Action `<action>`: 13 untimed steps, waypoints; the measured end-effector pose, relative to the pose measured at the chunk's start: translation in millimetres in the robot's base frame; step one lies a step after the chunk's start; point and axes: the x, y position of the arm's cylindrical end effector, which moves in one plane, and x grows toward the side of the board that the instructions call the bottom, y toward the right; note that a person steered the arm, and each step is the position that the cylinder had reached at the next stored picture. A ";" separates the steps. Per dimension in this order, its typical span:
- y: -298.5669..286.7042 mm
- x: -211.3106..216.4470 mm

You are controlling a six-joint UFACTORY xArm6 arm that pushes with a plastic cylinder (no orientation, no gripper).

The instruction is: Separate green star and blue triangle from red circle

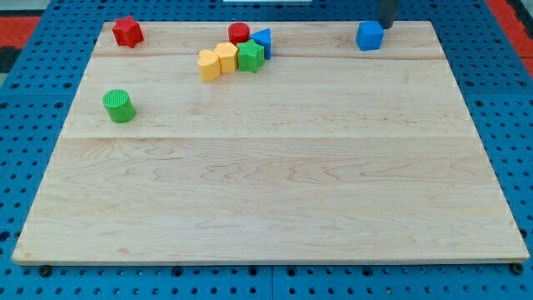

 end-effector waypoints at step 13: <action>-126.0 66.7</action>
